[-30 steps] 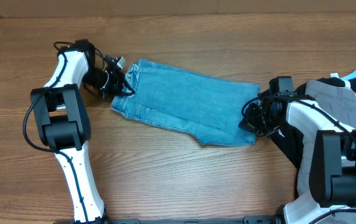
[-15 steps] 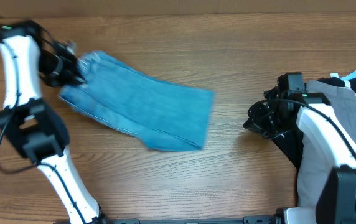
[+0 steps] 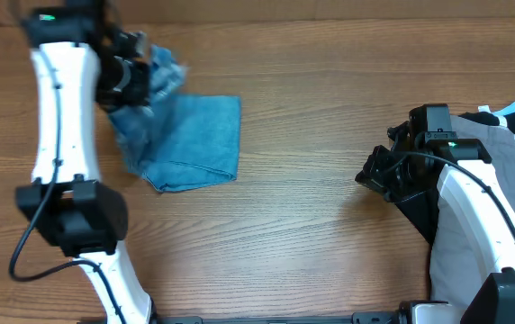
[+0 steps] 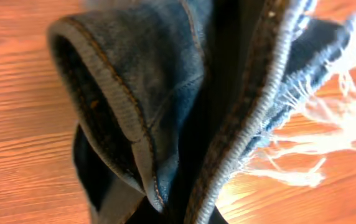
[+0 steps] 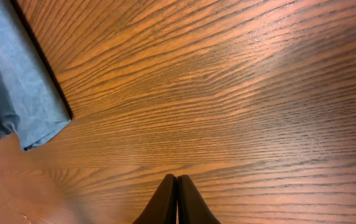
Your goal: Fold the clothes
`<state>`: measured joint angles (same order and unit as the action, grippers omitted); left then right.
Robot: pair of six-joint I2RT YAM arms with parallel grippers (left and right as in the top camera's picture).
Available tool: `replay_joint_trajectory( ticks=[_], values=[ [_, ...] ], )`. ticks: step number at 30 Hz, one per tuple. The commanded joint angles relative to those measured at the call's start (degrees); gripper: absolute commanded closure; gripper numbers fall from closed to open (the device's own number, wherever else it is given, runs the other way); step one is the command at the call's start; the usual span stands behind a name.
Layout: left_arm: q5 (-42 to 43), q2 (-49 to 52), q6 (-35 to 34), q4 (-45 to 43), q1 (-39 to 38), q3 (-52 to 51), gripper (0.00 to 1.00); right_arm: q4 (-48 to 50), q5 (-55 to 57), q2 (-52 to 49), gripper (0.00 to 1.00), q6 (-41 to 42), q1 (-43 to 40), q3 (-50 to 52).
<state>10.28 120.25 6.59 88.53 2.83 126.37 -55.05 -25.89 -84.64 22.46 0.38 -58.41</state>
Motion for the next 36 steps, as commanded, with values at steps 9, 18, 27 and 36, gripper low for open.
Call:
replay_joint_trajectory(
  ticks=[9,18,27,36],
  values=[
    [-6.3,1.0,-14.8,-13.4,-13.3,-19.9,0.79,0.2,0.3,1.1,0.94,-1.4,-0.1,-1.4],
    [-9.2,0.9,-21.4,-13.6,-17.0,-22.0,0.42,0.0,0.3,1.1,0.94,-1.7,-0.1,-1.4],
    [-9.2,0.9,-20.2,-3.1,-10.8,-8.2,0.38,2.8,-7.4,1.1,0.89,-8.5,3.3,-1.4],
    [-6.2,1.3,-17.9,-4.8,-7.0,-9.0,0.83,19.0,-13.7,0.9,0.77,-2.4,12.7,-1.4]
  ],
)
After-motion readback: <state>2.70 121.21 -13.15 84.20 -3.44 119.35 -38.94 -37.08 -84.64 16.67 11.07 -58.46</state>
